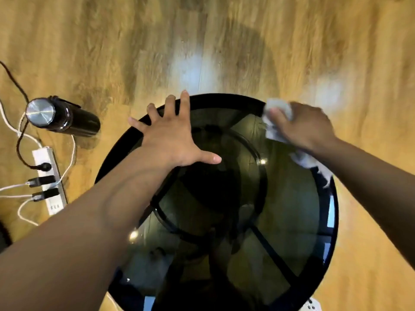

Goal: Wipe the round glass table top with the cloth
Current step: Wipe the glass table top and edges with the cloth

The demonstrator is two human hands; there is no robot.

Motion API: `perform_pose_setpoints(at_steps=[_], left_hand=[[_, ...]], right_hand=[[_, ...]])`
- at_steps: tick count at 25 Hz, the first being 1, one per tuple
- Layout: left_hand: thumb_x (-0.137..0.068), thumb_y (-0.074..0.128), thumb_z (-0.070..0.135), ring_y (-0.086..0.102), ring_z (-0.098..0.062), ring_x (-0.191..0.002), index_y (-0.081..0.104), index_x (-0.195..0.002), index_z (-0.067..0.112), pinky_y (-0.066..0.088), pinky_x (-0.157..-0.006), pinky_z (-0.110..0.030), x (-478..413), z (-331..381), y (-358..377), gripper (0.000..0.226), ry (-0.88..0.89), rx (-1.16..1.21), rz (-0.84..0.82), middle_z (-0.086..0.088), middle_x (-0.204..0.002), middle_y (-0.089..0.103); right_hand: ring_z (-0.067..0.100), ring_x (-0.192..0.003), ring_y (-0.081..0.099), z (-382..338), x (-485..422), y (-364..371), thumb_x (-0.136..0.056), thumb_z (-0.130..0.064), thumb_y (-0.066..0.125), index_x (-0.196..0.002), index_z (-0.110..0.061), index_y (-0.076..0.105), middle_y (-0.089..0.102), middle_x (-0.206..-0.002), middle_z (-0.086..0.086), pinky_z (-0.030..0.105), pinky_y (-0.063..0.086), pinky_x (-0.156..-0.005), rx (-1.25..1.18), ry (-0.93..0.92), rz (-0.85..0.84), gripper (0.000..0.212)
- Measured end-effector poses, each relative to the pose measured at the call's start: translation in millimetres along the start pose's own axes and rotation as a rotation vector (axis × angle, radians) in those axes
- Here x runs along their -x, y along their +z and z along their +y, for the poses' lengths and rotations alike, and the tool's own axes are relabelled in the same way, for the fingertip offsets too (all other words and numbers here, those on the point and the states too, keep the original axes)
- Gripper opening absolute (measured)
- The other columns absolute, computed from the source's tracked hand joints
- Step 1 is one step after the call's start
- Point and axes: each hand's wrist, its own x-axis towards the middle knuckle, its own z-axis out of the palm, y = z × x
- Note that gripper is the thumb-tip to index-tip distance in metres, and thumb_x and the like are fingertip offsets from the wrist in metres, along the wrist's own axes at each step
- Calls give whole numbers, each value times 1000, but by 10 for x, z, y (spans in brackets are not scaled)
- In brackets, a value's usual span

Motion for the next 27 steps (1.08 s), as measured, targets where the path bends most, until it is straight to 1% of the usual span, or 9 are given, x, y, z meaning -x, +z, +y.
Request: perform_pose_setpoints(at_steps=[3, 6, 9, 13, 16, 18, 22, 24, 27], left_hand=[[-44, 68, 87, -4, -45, -150, -16, -153, 31, 4, -110, -78, 30, -50, -10, 149, -2, 1, 2, 2, -166, -7], [-48, 63, 88, -9, -41, -151, -11, -155, 28, 2, -115, -72, 26, -7, -93, 143, -22, -34, -14, 1, -167, -8], [-52, 53, 94, -11, -40, -151, -9, -155, 24, 0, -117, -68, 54, 179, -133, 139, 104, -192, 72, -2, -167, -8], [-54, 54, 94, -16, -49, -148, -17, -153, 31, 1, -116, -71, 183, 748, 134, 137, 385, -374, 73, -3, -166, -18], [-54, 61, 89, -18, -55, -144, -19, -152, 33, 6, -113, -75, 261, 983, 302, 139, 414, -407, 35, -6, -164, -23], [-55, 69, 82, -21, -58, -142, -19, -152, 32, 10, -112, -76, 287, 1051, 356, 141, 409, -393, -5, -6, -163, -27], [-54, 76, 75, -23, -58, -141, -18, -152, 33, 9, -111, -77, 245, 1086, 390, 143, 380, -384, -9, -5, -162, -29], [-51, 78, 75, -22, -58, -141, -16, -152, 34, 10, -111, -77, 254, 1116, 361, 144, 359, -387, -30, -4, -163, -27], [-51, 81, 72, -21, -55, -144, -11, -153, 36, 13, -112, -76, 282, 1149, 341, 141, 322, -385, -42, 0, -163, -27]], right_hand=[[28, -102, 59, -1015, -514, 76, -97, -64, 31, -103, -20, 59, 66, -110, 6, 34, 38, -73, 95, -353, -34, 52], [28, -107, 57, -1157, -618, 95, -95, -69, 33, -114, -20, 59, 65, -110, 4, 33, 35, -74, 81, -486, -35, 58], [30, -89, 55, -480, -427, 136, -93, -69, 38, -99, -20, 54, 60, -92, 6, 33, 32, -67, -12, -327, 86, 53], [36, -92, 60, 564, 398, 352, -97, -62, 42, -107, -15, 60, 68, -103, 15, 34, 35, -68, -252, 62, 147, 51], [30, -86, 56, 1044, 1291, 492, -100, -53, 44, -95, -12, 61, 67, -97, 15, 34, 33, -72, -402, 280, 98, 45], [33, -87, 58, 1086, 1380, 511, -100, -47, 48, -93, -8, 62, 65, -90, 13, 34, 33, -70, -408, 295, 90, 42], [35, -98, 60, 780, 544, 339, -99, -44, 49, -98, -19, 60, 65, -100, 9, 31, 32, -69, -349, 108, 117, 27], [33, -101, 60, 492, 123, 255, -98, -46, 50, -101, -20, 61, 65, -107, 8, 30, 34, -71, -333, -39, 90, 29], [27, -94, 60, 128, -302, 153, -95, -53, 52, -98, -23, 60, 65, -102, 4, 31, 40, -71, -340, -217, 7, 31]])
